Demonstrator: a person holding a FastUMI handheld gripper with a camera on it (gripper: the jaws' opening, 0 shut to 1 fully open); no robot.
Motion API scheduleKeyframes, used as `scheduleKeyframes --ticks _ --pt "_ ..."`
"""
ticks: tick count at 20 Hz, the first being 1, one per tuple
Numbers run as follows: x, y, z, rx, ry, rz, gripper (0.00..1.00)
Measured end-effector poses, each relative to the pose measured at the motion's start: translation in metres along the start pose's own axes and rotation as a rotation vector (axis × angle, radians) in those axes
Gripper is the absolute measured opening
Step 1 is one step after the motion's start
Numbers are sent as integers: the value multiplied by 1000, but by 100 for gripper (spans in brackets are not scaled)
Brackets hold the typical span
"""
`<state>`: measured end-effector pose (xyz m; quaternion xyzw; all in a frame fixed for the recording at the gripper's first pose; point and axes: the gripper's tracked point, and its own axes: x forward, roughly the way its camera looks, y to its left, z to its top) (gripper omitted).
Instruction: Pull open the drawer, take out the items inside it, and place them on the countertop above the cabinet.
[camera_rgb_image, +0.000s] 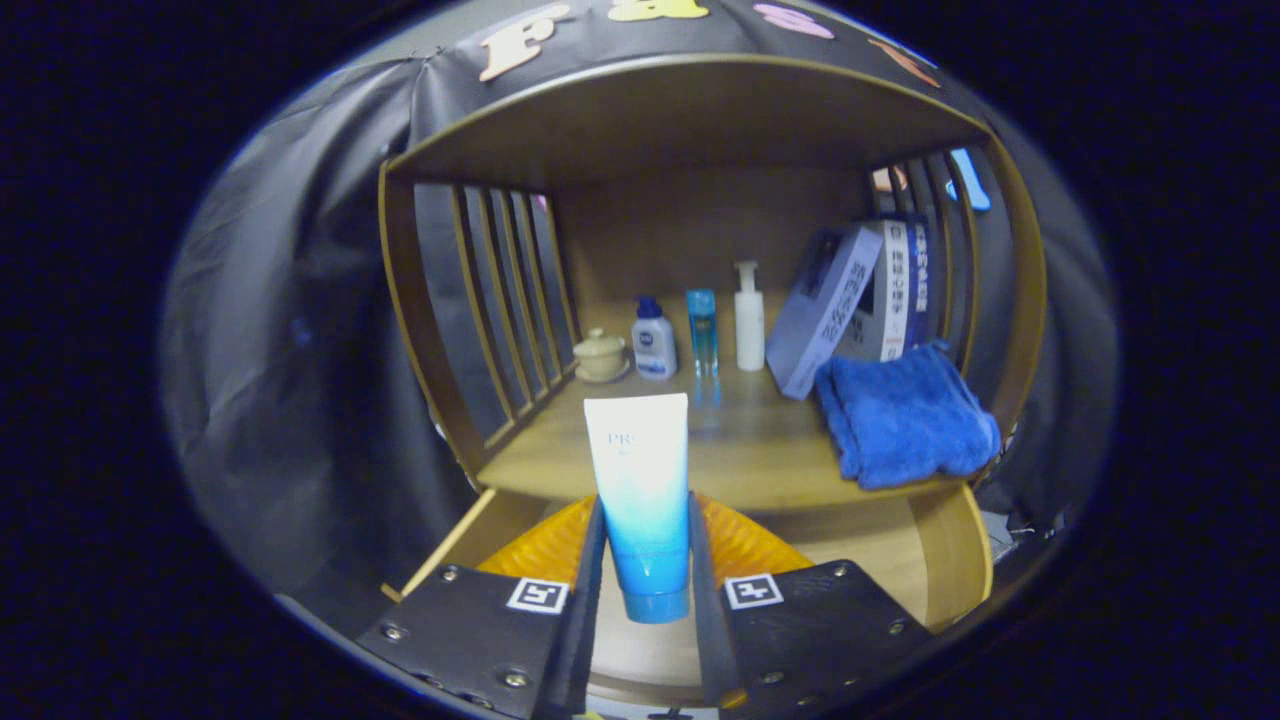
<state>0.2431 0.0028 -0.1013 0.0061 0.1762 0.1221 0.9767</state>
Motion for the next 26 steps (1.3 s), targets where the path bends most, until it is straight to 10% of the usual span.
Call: scheduleKeyframes --ticks 7,21,26 --pt "57 -12 41 15 -30 -89 42" --pt "180 -21 -36 50 175 -188 43" --pt "171 -29 -34 -8 159 -229 62"
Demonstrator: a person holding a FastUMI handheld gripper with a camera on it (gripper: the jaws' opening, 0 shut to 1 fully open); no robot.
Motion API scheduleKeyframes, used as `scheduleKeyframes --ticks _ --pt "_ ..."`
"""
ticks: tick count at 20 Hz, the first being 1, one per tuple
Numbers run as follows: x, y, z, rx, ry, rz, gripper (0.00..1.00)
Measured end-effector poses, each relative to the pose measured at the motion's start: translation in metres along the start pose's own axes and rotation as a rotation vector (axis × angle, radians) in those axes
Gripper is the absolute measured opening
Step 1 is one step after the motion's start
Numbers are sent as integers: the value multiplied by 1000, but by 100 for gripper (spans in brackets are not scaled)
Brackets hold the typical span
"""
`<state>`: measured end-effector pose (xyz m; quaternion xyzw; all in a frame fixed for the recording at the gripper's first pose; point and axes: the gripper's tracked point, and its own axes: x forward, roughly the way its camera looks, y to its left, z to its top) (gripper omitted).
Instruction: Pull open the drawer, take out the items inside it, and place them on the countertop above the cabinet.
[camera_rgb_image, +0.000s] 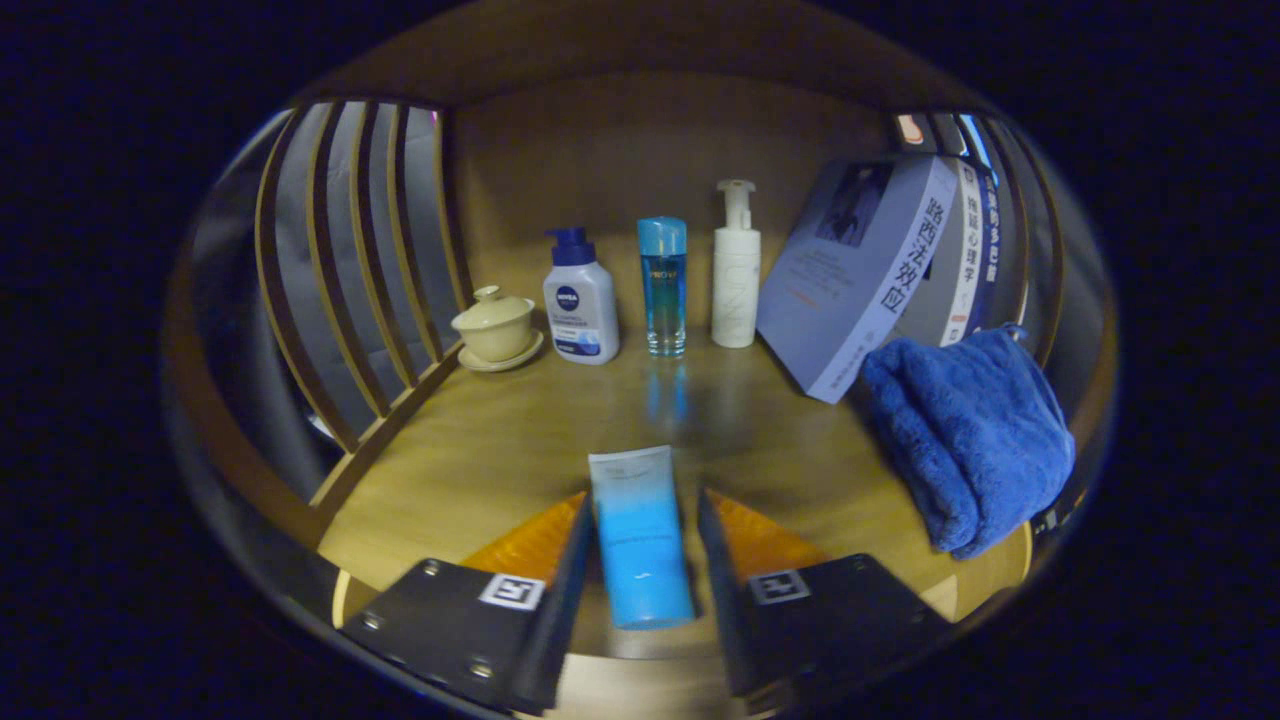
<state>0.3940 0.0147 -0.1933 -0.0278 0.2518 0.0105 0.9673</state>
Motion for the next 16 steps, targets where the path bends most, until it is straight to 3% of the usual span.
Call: scheduleKeyframes --ticks 3,16 --pt "-18 -15 6 -27 -24 -46 100" --pt "-174 -6 -2 -11 -130 29 100"
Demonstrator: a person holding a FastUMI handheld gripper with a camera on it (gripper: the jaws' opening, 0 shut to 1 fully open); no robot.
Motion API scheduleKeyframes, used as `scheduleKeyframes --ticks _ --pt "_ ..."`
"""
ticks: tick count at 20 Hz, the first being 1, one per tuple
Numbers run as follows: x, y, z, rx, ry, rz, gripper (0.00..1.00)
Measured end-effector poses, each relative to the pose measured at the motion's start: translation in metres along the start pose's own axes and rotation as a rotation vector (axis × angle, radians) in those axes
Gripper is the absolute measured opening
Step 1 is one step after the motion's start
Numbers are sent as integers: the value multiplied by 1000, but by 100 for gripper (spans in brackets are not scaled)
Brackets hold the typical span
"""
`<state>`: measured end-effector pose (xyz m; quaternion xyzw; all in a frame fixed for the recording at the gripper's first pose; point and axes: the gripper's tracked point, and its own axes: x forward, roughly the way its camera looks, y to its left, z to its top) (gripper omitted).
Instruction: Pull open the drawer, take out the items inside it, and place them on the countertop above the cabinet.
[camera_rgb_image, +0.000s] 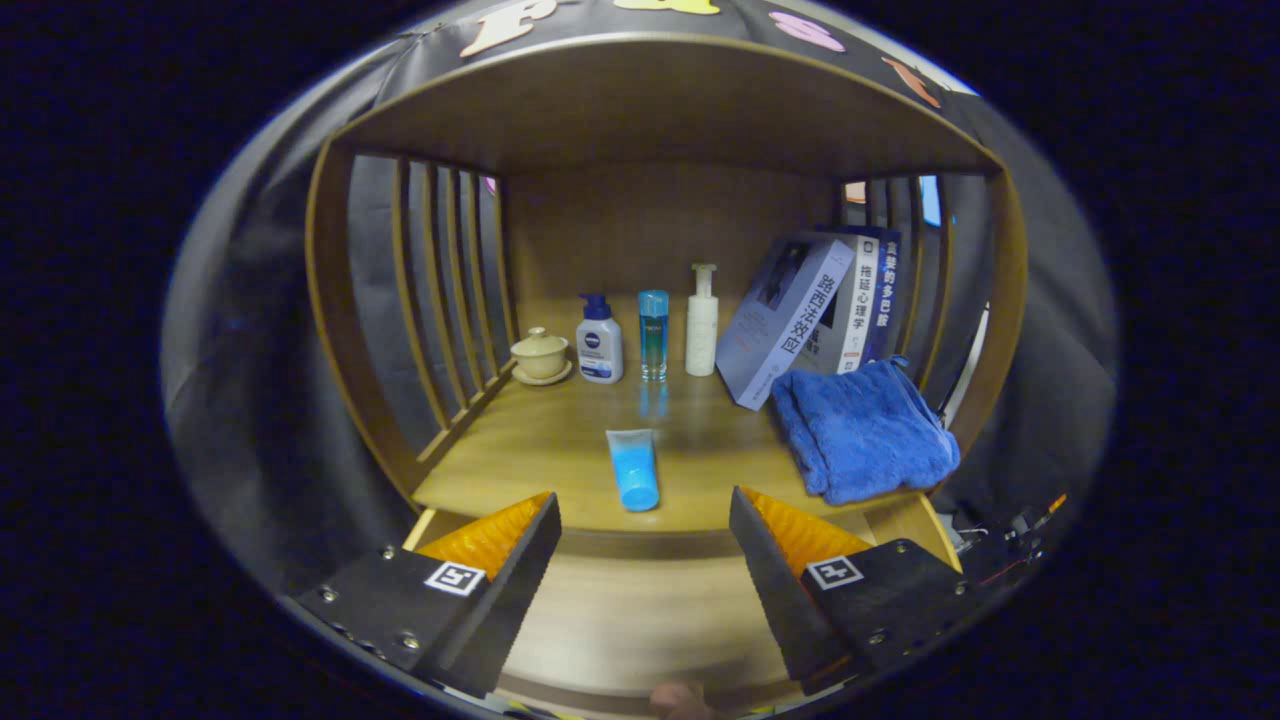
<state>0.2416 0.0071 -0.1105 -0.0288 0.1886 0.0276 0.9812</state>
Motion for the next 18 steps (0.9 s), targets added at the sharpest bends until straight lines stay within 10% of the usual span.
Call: scheduleKeyframes --ticks 18 --pt "-141 -25 -103 -44 -220 -62 100"
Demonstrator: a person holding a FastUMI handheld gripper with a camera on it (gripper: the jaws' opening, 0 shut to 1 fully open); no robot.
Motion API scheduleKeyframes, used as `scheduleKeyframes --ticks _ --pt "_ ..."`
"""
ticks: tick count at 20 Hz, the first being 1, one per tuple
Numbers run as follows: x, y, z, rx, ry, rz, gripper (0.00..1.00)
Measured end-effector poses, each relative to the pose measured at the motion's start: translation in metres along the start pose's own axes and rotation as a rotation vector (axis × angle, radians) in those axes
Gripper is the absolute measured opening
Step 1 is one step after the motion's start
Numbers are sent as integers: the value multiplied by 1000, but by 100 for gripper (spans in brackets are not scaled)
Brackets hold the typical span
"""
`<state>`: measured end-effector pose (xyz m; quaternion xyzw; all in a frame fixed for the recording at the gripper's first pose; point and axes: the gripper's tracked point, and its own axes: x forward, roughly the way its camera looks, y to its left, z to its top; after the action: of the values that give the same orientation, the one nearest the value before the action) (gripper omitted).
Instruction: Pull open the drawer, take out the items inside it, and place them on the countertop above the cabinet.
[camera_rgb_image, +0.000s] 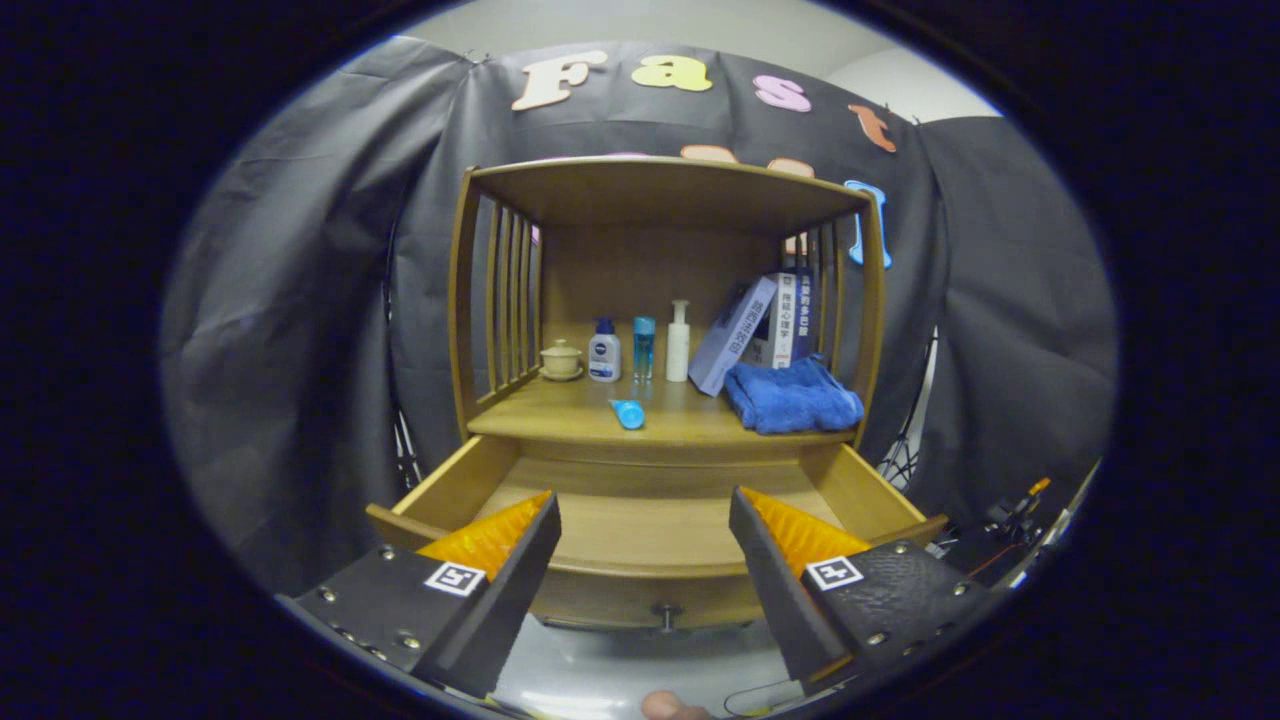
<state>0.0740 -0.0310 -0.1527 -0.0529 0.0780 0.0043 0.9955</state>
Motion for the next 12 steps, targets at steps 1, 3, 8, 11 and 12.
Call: scheduleKeyframes --ticks 1,3,8,11,12 --pt "-4 -5 -6 9 -9 -18 100" --pt "-9 -7 -22 32 -22 -28 100" --pt "-9 -10 -54 77 -71 -11 100" --pt "-8 -16 -67 85 -78 -23 100" --pt "-7 -16 -70 80 -81 -28 100"
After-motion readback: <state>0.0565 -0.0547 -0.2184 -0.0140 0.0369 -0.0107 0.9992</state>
